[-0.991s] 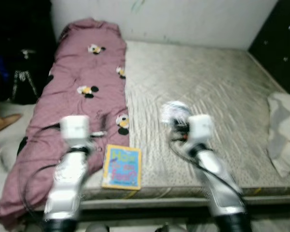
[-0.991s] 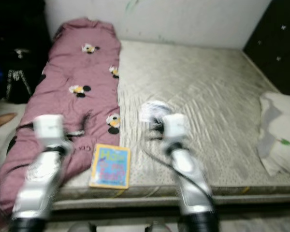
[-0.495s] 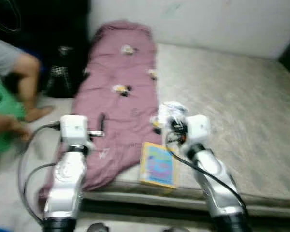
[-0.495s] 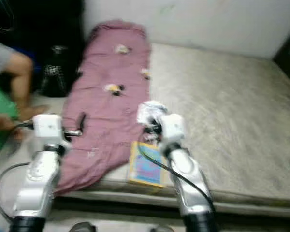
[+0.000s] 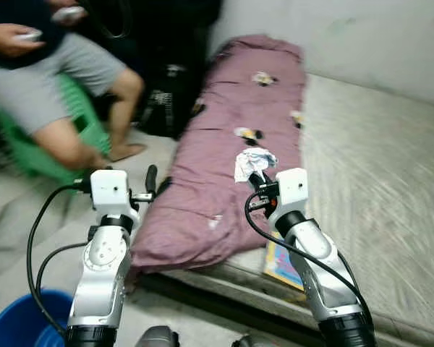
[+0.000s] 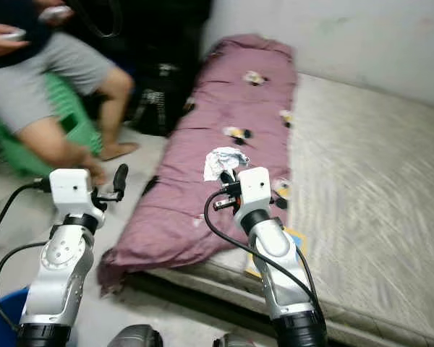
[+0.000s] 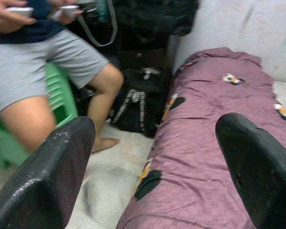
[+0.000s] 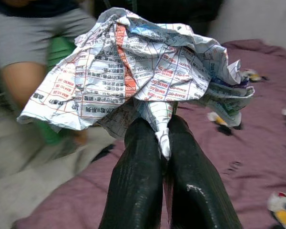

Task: Clean up the room

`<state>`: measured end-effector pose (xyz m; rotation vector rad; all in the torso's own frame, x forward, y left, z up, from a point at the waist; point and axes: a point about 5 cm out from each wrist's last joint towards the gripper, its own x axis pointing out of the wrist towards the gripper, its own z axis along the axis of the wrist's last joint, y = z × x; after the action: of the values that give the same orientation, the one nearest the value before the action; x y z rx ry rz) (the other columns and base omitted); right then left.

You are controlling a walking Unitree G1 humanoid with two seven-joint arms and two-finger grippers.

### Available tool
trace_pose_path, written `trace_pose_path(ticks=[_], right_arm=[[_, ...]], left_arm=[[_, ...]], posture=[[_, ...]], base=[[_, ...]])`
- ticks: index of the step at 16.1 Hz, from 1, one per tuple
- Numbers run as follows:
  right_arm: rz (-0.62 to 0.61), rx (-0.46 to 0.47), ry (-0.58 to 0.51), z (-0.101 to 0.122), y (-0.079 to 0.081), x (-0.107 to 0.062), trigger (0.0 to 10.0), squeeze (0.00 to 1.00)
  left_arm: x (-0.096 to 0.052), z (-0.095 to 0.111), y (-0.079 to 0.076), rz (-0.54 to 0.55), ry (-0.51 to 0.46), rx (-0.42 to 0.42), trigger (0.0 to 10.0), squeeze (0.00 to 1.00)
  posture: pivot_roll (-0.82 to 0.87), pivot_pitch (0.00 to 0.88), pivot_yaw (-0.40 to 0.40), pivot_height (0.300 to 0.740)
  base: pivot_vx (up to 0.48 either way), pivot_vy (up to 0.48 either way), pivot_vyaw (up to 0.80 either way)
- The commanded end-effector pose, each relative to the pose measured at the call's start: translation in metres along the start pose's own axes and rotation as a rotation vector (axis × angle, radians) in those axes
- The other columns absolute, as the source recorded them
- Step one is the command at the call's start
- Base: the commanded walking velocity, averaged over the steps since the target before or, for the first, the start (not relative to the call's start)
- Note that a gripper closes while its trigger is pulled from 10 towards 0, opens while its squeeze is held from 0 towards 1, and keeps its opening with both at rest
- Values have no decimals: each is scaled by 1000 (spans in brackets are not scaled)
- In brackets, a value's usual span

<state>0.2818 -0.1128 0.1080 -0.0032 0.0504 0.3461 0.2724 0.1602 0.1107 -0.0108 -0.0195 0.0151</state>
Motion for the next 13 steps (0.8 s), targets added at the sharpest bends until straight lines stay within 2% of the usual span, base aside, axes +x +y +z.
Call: trace_pose_path(ticks=[1,13], right_arm=[[-12,-16,-5,2,-5,-1,10000,0],[13,-34,-11,3,-3,0,10000,0]], left_arm=[[1,-1,-5,-27,9,-22,10000,0],[1,0,-6,-22,2,0,10000,0]], posture=[[-14,26,-74,740],[-14,25,-73,740]], base=[[0,0,800],[0,0,800]])
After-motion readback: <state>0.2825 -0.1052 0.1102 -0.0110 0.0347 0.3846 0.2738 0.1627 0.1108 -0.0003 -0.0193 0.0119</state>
